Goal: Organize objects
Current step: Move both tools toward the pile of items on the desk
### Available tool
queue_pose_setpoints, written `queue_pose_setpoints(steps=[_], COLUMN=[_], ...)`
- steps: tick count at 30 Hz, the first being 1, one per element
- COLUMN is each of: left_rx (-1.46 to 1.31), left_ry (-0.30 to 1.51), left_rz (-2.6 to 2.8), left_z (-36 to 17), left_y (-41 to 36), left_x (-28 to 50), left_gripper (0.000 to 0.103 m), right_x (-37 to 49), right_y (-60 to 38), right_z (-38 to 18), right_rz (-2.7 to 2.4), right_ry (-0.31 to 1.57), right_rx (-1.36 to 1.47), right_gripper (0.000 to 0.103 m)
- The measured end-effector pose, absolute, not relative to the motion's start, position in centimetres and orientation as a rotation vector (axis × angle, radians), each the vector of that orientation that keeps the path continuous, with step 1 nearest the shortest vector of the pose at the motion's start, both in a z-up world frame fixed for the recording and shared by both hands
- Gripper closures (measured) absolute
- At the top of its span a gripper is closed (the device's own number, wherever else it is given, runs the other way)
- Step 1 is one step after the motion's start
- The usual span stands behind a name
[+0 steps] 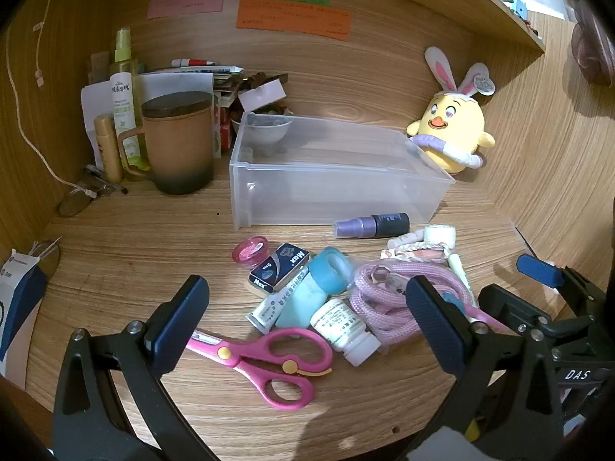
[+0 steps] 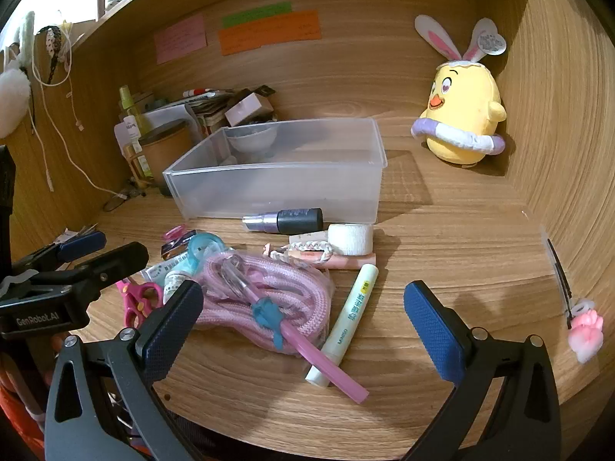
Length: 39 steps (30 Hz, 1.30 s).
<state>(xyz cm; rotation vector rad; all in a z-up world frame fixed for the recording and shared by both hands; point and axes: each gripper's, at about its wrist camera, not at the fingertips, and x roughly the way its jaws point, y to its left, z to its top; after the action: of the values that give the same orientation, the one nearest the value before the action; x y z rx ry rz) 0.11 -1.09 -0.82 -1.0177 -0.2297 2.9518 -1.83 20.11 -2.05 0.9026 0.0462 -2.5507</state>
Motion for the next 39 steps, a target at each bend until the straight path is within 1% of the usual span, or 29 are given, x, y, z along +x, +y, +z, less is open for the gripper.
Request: queue_pose_setpoints(steps=[30, 39], left_rx=[-1.025, -1.012], left_ry=[-0.231, -0.189], left_rz=[2.946, 2.947], left_z=[-1.01, -0.95], left_y=[-0.93, -0.99], left_x=[0.07, 0.43], left_gripper=[0.0, 0.0], right_x=[-1.96, -1.68], right_y=[19.94, 19.78], right_z=[-2.48, -2.34], right_rz=[-2.526, -2.534], right_ry=[0.038, 0.06], right_rx=[0.932, 0.919], right_gripper=[0.0, 0.0])
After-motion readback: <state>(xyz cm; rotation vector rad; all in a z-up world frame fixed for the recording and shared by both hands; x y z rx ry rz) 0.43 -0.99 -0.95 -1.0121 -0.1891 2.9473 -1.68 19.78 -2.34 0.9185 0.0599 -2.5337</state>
